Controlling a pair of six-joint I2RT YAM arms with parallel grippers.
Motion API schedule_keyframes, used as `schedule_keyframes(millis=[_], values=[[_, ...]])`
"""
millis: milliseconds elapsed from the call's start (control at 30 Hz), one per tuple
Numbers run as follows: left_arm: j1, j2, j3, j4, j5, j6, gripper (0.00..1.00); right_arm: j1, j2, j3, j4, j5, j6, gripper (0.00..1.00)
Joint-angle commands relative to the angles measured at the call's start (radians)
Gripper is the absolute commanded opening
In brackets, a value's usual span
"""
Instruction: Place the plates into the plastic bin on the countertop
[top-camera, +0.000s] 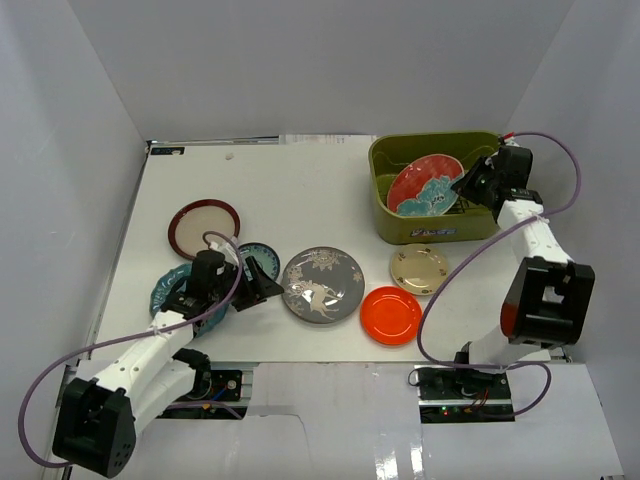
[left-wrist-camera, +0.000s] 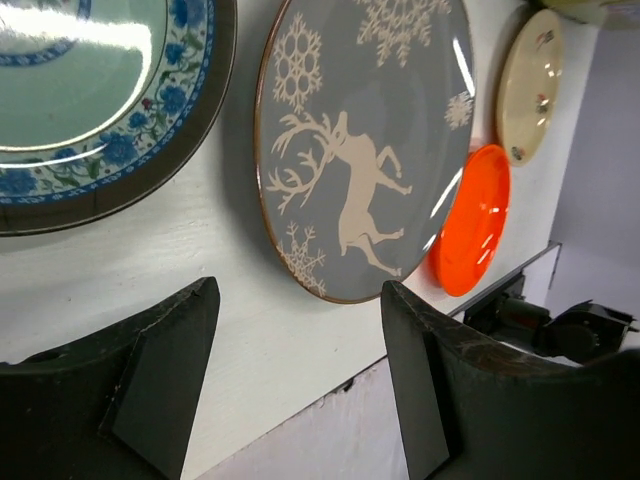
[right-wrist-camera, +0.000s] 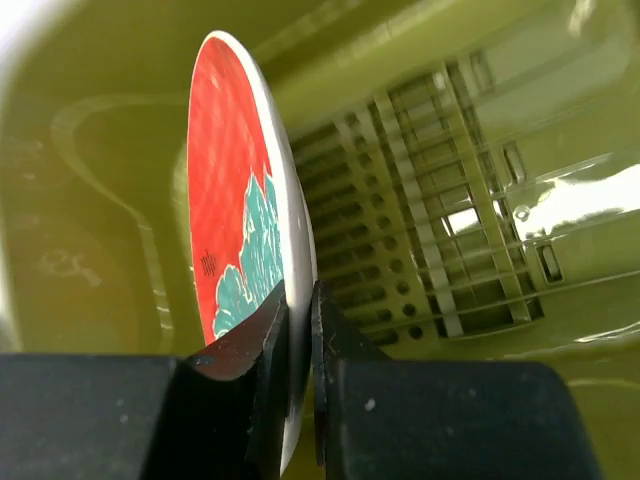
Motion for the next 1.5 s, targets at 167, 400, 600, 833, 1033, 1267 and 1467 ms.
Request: schedule_keyframes(millis=[167,400,600,833,1033,1267,1467], values=[[-0.124,0.07,-0.027,0.044,-0.198,-0.056,0.77,0.005,0.141,0.168,0.05,-0.065,-0.038,0.16],[-0.209,0.193,-0.013,0.139,-0.288,-0.102,0.76,0.005,0.138,0.124,0.05,0.004,-0.044,0.82],[-0.269,0.283,-0.024,0.26,-0.342,-0.17,0.71,0.007,0.014,0.114,0.045,0.053,-0.019,0.9],[-0.313,0.316,-0.07,0.392,-0.414,-0.255,0.52,0.024,-0.163,0.047,0.053,0.001,0.03,0.9],[-0.325,0.32,-0.148,0.521,-0.488,-0.284,0.42,0.152,-0.432,-0.233,0.191,-0.094,0.112,0.92],[-0.353,0.418,-0.188,0.677,-0.478,-0.322,0.29,0.47,-0.681,-0.542,0.271,-0.088,0.165,0.98],[-0.353,0.238,-0.199,0.551,-0.515,-0.292,0.0,0.656,-0.787,-0.72,0.234,-0.14,0.156,1.0]])
